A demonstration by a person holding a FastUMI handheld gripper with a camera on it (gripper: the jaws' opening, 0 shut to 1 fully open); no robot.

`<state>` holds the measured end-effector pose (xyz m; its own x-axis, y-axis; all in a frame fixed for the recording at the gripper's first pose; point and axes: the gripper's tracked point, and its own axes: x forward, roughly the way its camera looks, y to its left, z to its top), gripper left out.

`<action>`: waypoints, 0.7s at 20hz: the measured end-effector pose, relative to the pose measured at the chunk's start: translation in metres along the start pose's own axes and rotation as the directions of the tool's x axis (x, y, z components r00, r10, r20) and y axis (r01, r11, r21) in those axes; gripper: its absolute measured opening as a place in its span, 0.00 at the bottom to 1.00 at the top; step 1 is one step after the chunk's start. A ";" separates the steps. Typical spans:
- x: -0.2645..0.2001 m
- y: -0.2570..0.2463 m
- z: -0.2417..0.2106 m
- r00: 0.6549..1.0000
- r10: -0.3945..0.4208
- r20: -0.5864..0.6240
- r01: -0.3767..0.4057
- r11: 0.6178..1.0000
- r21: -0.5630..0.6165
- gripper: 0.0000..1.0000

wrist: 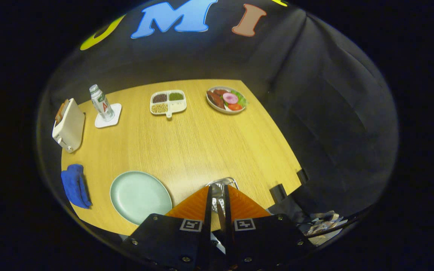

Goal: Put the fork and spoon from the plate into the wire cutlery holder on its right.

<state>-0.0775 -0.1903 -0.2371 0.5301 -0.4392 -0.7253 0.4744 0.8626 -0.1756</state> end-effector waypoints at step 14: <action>-0.109 0.024 0.129 0.749 0.153 0.644 -0.184 0.983 -0.020 0.16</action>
<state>-0.0334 -0.1542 -0.0758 0.9227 -0.3586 -0.1416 0.3547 0.9335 -0.0526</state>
